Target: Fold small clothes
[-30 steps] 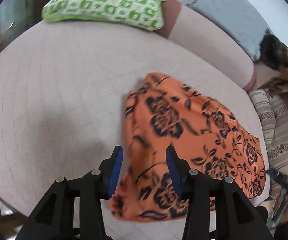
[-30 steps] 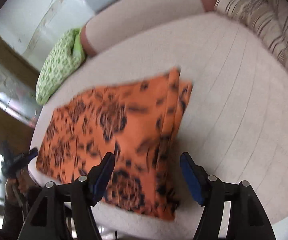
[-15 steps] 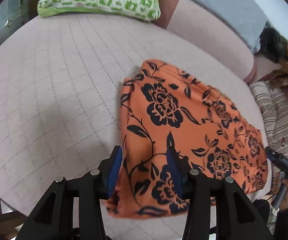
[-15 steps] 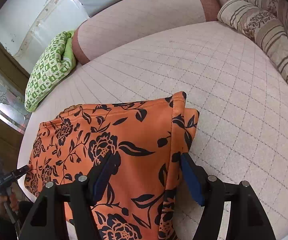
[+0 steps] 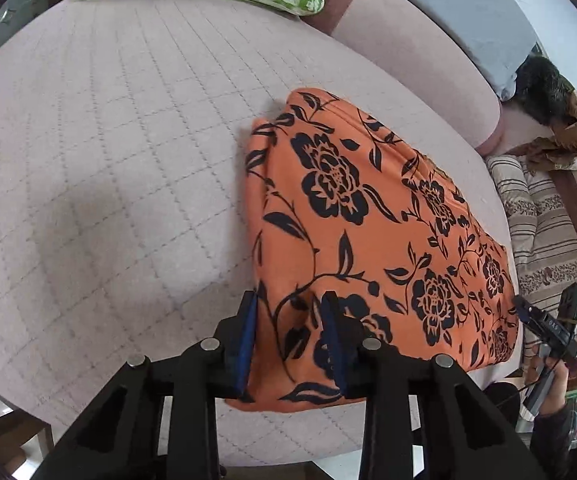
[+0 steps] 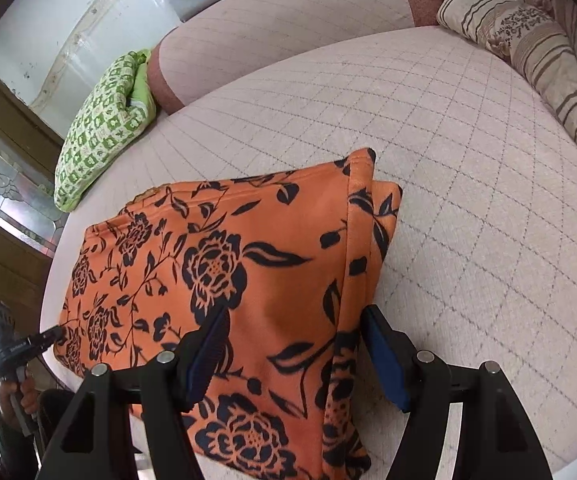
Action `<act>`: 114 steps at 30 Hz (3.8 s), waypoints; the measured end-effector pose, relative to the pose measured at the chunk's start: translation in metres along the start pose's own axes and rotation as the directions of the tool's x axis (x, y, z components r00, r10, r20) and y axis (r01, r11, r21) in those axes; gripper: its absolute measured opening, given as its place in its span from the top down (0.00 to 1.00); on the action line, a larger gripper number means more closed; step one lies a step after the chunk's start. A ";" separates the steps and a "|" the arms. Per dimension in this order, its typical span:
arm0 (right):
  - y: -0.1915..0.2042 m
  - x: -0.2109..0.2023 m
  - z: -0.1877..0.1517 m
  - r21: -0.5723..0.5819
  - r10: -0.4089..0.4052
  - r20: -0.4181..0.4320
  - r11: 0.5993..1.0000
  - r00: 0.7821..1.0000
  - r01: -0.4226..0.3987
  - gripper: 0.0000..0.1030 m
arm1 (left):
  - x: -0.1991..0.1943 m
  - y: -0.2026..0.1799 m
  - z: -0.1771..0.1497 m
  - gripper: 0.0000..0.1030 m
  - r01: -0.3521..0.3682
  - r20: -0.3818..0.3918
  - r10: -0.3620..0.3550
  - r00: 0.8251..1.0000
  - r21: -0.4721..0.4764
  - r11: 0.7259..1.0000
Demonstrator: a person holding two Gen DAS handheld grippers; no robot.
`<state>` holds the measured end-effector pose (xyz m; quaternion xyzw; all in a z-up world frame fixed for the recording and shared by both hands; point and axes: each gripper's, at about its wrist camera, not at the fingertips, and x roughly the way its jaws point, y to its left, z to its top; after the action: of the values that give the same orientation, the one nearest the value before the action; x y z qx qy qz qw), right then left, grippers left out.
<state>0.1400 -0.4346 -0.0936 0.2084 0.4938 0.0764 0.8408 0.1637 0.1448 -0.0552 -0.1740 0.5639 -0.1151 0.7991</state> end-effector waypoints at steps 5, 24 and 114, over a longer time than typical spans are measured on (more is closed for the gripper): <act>-0.005 -0.007 -0.013 0.029 0.015 -0.020 0.999 1.000 -0.014 0.31 | 0.005 -0.005 0.009 0.77 -0.017 0.009 0.017 1.000 0.014 1.000; 0.001 -0.029 -0.035 -0.005 0.008 -0.019 1.000 1.000 -0.008 0.60 | 0.008 -0.010 0.006 0.80 0.006 0.016 -0.007 1.000 0.027 1.000; 0.019 -0.039 0.039 -0.077 -0.182 0.251 0.975 0.951 0.207 0.91 | -0.008 -0.059 0.039 0.59 -0.214 0.344 0.170 0.923 0.092 0.973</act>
<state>0.1560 -0.4411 -0.0378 0.1231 0.4010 -0.0074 0.9078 0.1989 0.0999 -0.0127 -0.0835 0.4261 -0.0408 0.8999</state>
